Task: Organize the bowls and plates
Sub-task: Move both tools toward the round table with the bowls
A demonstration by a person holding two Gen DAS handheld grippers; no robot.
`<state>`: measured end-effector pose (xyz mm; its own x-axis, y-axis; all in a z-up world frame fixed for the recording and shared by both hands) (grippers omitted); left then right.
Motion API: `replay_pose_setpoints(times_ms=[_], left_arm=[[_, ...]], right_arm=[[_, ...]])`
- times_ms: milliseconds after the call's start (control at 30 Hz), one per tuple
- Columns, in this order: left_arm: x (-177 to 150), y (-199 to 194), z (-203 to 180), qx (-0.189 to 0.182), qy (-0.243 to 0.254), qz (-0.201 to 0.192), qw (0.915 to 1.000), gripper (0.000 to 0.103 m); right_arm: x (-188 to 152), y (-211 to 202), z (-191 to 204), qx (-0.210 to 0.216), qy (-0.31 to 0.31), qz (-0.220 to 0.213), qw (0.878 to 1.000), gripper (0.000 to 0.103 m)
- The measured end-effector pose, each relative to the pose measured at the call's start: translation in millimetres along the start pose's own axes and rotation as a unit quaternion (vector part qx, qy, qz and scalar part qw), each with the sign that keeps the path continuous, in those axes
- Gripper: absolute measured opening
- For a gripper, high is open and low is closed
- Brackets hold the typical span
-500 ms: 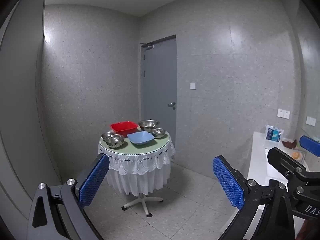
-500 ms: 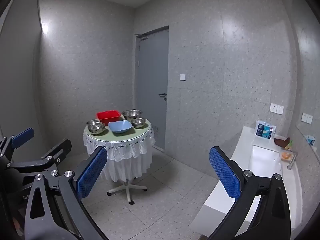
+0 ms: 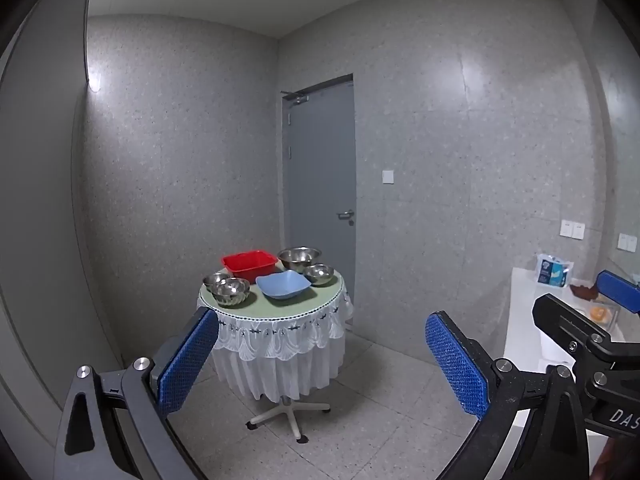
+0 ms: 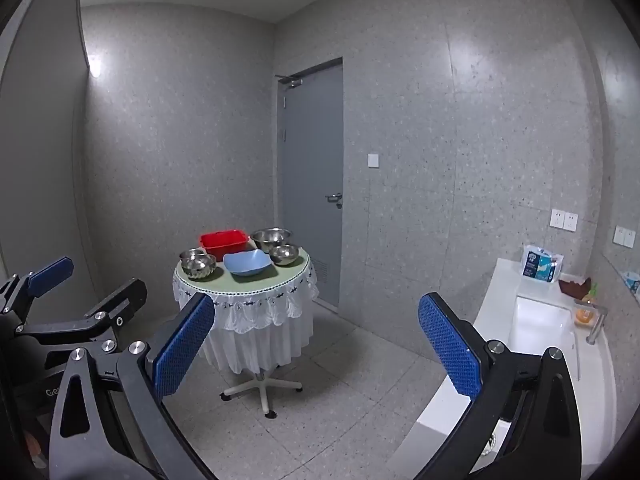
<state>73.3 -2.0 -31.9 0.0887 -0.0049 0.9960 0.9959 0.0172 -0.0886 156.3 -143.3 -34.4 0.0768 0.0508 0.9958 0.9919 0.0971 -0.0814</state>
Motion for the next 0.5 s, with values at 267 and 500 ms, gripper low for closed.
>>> replay_pose_setpoints(times_ms=[267,500], left_arm=[[-14.3,38.0,5.1,-0.003,0.001,-0.001,1.0,0.102],[-15.0,70.3,7.6,-0.003,0.004,0.005,1.0,0.102]], right_arm=[[1.7,26.0,-9.9,0.002,0.011,0.002,1.0,0.103],[-2.8,47.6,-17.1,0.004,0.017,0.008,1.0,0.103]])
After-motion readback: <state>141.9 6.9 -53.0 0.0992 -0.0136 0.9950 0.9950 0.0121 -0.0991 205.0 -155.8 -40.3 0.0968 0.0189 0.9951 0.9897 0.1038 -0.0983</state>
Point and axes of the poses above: each gripper's, at about its wrist camera, not at the fingertips, and y roughly the way its jaws point, z to its left, x to its top, the point moved 5 cm from there along y, roughly the way its jaws point, and after that the axes turned 9 degrees about -z, right-handed, at the moved point
